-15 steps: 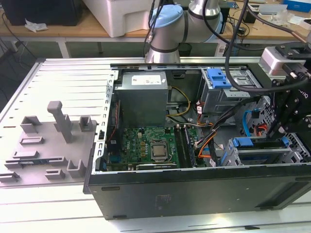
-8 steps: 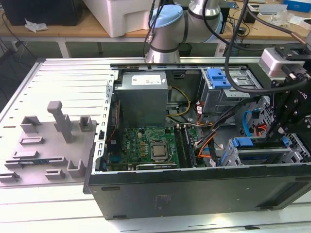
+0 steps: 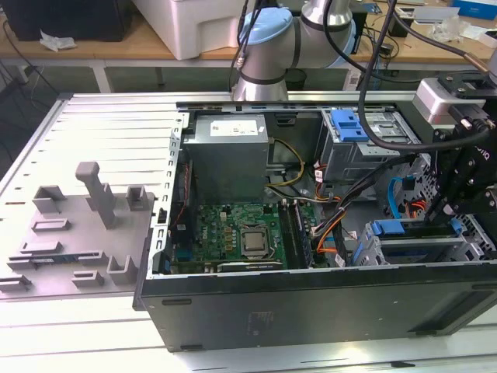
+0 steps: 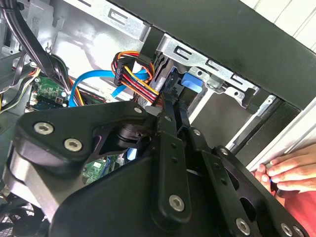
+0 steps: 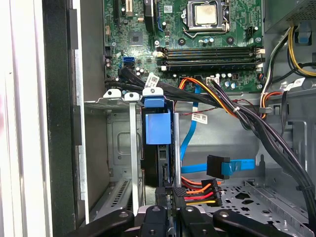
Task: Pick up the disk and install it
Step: 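Insert the first disk wire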
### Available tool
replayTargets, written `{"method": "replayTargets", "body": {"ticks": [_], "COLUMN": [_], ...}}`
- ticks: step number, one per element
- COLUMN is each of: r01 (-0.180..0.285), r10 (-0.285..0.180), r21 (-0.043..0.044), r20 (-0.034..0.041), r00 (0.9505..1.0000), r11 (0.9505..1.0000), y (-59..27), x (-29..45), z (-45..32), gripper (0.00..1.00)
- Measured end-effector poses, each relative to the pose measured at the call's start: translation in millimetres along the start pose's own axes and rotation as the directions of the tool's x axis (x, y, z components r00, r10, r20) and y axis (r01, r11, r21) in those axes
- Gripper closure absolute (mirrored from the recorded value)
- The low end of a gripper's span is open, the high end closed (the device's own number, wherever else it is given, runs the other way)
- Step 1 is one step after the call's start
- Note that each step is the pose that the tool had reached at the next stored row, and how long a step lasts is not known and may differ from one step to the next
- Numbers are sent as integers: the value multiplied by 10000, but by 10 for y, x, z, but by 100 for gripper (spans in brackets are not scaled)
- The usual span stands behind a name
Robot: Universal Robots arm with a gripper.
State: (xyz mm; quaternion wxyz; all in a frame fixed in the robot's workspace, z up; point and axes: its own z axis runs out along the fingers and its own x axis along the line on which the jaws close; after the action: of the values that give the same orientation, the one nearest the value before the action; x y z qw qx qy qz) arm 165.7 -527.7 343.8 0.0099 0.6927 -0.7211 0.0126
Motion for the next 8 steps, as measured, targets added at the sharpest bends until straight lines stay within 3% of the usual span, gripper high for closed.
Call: {"method": "replayTargets", "body": {"ticks": [8], "r01": [0], "r10": [0], "r21": [0], "r20": [1], "r00": [10000], "r11": [10000], "y": [0], "x": [1], "z": [-21], "gripper": [84]}}
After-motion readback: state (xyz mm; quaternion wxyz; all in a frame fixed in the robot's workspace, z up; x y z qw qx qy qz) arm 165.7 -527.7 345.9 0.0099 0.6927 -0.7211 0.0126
